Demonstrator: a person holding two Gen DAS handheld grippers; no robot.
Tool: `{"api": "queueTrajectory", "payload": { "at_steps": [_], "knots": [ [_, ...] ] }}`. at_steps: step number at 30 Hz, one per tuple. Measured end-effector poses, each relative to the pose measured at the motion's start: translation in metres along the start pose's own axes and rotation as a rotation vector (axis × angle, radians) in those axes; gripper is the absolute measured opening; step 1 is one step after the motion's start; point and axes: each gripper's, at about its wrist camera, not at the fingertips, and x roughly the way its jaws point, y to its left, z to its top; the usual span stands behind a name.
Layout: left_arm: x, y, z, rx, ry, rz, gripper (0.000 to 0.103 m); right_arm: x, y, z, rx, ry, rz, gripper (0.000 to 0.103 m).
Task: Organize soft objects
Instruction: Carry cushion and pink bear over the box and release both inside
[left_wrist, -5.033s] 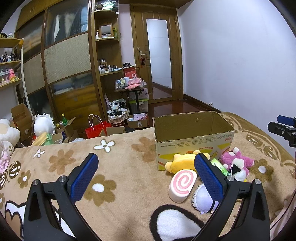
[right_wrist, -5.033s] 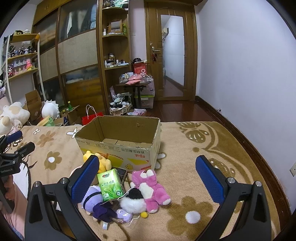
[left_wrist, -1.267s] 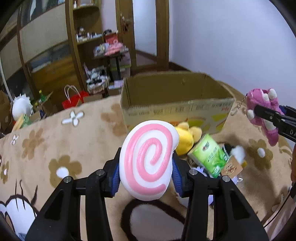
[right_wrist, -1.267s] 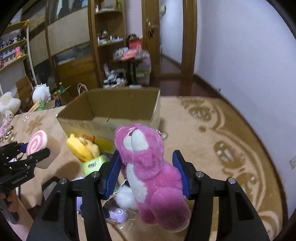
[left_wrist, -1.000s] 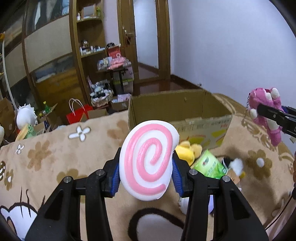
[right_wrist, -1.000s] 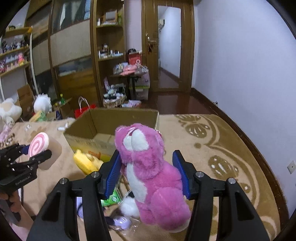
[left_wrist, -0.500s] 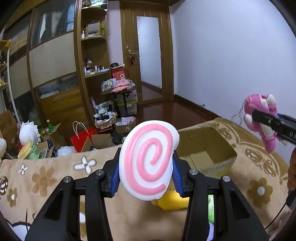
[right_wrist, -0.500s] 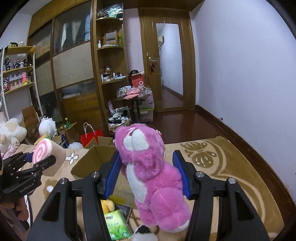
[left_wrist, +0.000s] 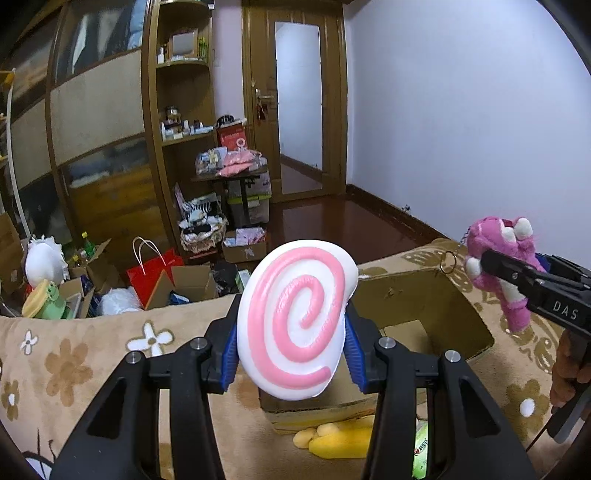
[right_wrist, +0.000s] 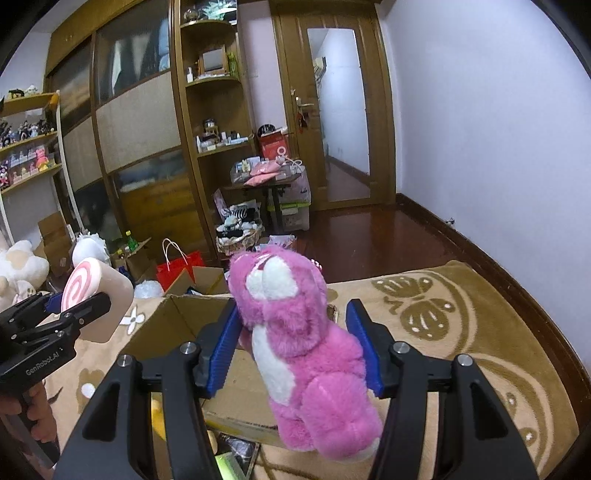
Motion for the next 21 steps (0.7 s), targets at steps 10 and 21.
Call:
{"api": "queueTrajectory", "payload": {
  "at_steps": [10,21],
  "knots": [
    [0.031,-0.010,-0.013,0.003,0.065,-0.042,0.046,0.028,0.003,-0.013,0.008,0.025,0.068,0.061],
    [0.048,-0.020,-0.028,0.050,0.120,-0.047,0.050,0.027,0.001,-0.012,0.080,0.021,0.158,0.063]
  ]
}}
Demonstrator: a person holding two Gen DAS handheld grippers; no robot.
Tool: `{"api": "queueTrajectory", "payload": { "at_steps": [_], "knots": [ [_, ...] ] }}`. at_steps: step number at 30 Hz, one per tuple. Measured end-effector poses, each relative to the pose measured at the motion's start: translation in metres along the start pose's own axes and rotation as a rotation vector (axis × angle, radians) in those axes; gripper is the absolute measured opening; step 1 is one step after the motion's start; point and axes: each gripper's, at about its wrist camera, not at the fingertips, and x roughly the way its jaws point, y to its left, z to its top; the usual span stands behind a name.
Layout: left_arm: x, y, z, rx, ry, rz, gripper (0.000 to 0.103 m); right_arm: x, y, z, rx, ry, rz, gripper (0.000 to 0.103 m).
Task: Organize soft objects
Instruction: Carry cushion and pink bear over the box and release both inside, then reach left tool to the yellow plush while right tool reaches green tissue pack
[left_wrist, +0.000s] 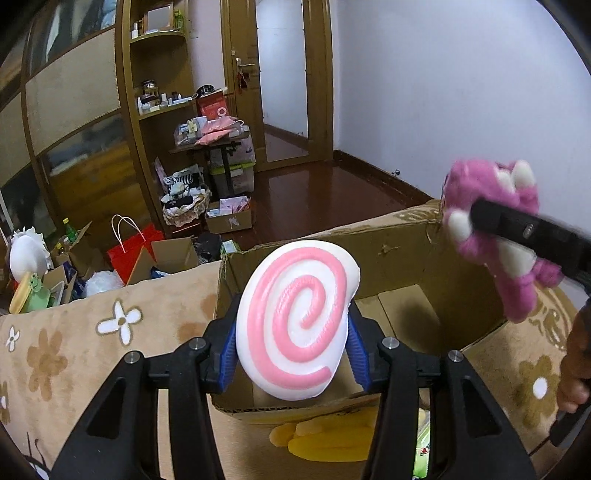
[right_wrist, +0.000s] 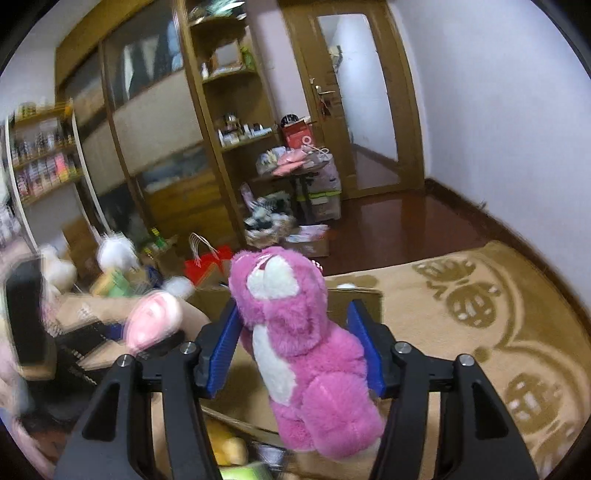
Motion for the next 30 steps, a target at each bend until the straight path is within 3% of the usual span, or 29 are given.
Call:
{"api": "queueTrajectory", "payload": {
  "at_steps": [6,13,16,20,30],
  "knots": [
    [0.003,-0.003,-0.003,0.007,0.011,-0.014,0.058,0.009,0.005,-0.003,-0.028,0.037,-0.022,0.064],
    [-0.003,-0.004,-0.006,0.008,0.003,-0.003,0.083,0.019,0.004,-0.013,-0.028,0.091,-0.011,0.068],
    [-0.007,-0.002,-0.009,0.006,0.005,0.016,0.084,0.013,0.005,-0.012,-0.041,0.070,-0.027,0.084],
    [-0.016,0.001,-0.010,-0.002,0.016,0.018,0.094,0.000,0.012,-0.012,-0.067,0.039,-0.055,0.103],
    [-0.054,0.007,-0.023,-0.025,0.002,0.042,0.098,-0.028,0.016,-0.020,-0.061,0.043,-0.079,0.103]
  ]
}}
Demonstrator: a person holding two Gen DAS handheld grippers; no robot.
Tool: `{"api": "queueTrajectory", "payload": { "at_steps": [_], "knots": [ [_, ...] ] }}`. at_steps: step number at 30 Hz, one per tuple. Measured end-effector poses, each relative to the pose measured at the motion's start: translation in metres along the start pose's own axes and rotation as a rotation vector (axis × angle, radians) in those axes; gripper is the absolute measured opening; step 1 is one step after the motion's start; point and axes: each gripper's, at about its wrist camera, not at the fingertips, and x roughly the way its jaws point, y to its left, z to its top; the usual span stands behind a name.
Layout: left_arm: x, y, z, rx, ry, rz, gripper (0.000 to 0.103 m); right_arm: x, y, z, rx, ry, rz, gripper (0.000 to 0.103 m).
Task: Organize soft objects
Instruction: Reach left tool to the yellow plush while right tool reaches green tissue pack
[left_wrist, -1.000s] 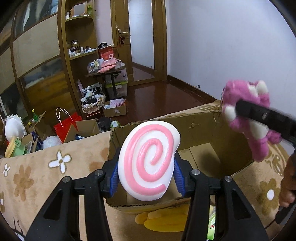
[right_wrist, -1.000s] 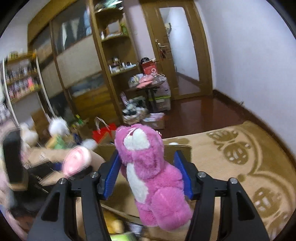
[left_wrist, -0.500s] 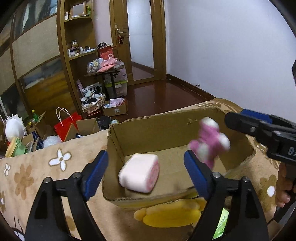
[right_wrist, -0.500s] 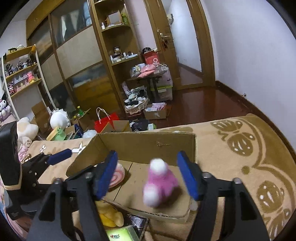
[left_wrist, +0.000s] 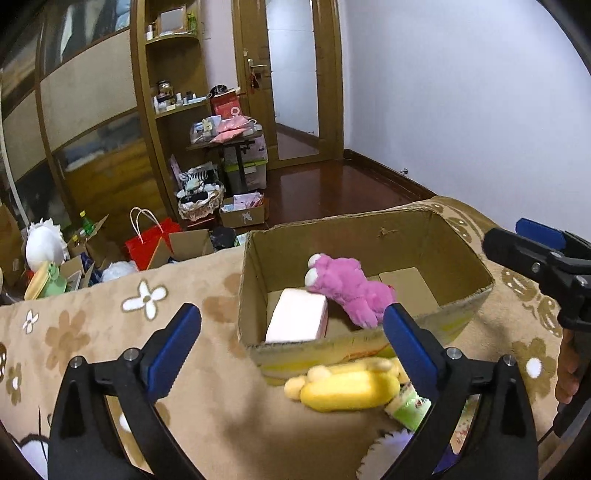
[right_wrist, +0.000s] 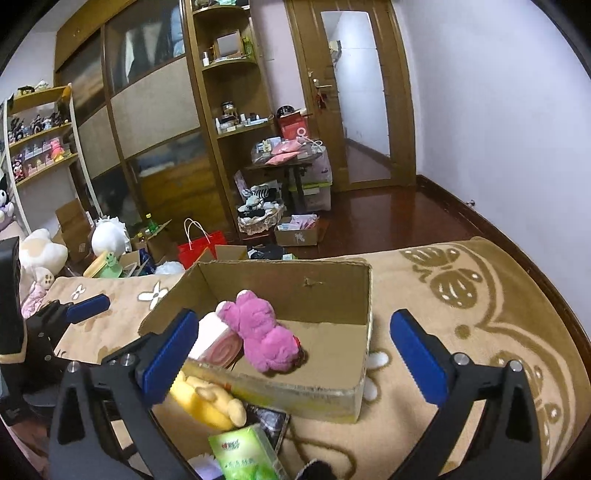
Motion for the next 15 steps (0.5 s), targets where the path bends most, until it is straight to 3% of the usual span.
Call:
{"api": "queueTrajectory", "payload": {
  "at_steps": [15],
  "knots": [
    [-0.047,0.014,-0.019,-0.083,0.044,-0.050,0.098,-0.049,0.006,-0.027,-0.010,0.044,-0.055,0.103]
  ]
}}
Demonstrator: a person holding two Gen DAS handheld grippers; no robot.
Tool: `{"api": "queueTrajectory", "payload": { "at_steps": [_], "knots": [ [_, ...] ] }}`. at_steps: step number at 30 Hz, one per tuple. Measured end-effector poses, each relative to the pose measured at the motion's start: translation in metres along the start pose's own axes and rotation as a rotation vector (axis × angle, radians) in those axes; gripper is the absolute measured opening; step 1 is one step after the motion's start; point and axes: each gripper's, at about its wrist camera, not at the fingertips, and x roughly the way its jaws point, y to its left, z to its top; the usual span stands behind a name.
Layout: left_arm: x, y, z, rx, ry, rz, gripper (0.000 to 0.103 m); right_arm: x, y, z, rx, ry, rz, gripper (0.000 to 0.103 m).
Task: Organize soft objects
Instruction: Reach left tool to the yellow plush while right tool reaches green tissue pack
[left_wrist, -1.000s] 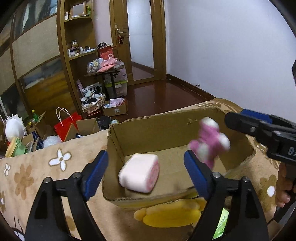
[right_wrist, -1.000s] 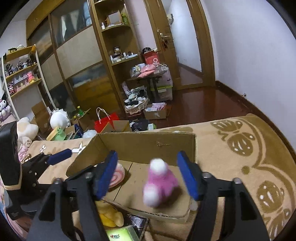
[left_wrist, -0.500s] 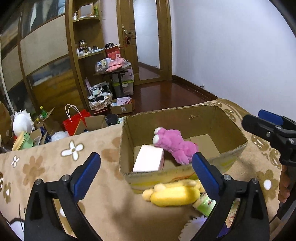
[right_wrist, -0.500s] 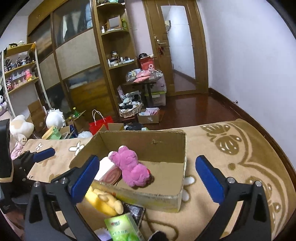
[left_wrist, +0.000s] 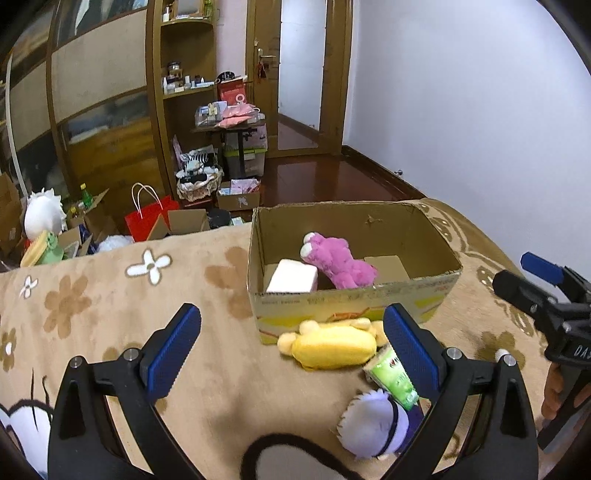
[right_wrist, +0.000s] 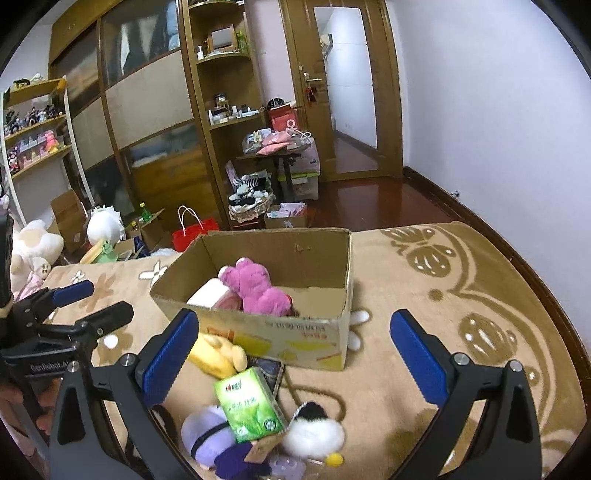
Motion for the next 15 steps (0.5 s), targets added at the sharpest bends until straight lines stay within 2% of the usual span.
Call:
{"api": "queueTrajectory", "payload": {
  "at_steps": [10,15],
  "knots": [
    [0.003,0.002,-0.009,-0.024,0.040,-0.011,0.098,0.001,0.015,-0.021,-0.045,0.059,-0.001,0.103],
    [0.015,0.003,-0.014,-0.042,0.037,-0.062,0.098,0.013,0.024,-0.030,-0.091,0.091,-0.001,0.103]
  ]
}}
